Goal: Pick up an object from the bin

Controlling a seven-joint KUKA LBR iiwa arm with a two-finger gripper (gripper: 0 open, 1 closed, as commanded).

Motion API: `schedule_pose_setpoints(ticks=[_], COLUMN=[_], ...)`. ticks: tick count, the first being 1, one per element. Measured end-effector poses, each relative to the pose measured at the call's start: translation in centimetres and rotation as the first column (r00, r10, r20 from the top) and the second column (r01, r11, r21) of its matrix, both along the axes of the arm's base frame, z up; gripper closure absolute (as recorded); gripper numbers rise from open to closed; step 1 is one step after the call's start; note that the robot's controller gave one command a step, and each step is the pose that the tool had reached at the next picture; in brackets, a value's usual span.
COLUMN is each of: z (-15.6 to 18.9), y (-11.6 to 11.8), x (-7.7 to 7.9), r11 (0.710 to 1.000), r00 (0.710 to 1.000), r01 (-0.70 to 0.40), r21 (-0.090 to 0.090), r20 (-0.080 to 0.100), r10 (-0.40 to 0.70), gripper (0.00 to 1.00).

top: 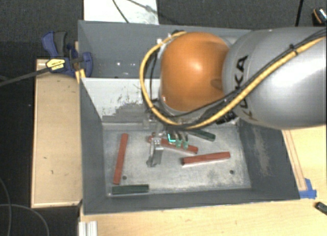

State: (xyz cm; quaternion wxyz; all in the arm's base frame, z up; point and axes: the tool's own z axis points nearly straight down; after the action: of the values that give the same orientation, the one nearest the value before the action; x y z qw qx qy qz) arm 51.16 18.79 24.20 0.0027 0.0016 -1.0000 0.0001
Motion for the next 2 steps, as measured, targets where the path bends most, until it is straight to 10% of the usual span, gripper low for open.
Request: schedule_pose_setpoints(ticks=[1,2], z=[-16.6,-15.4], y=[-0.1,-8.5], x=[5.2,5.7], r11=[0.984,1.000], r00=[0.984,1.000], r01=[-0.180,0.020], r21=[-0.001,-0.002], r20=[0.001,0.004], r10=[0.180,-0.020], gripper=[0.00,0.00])
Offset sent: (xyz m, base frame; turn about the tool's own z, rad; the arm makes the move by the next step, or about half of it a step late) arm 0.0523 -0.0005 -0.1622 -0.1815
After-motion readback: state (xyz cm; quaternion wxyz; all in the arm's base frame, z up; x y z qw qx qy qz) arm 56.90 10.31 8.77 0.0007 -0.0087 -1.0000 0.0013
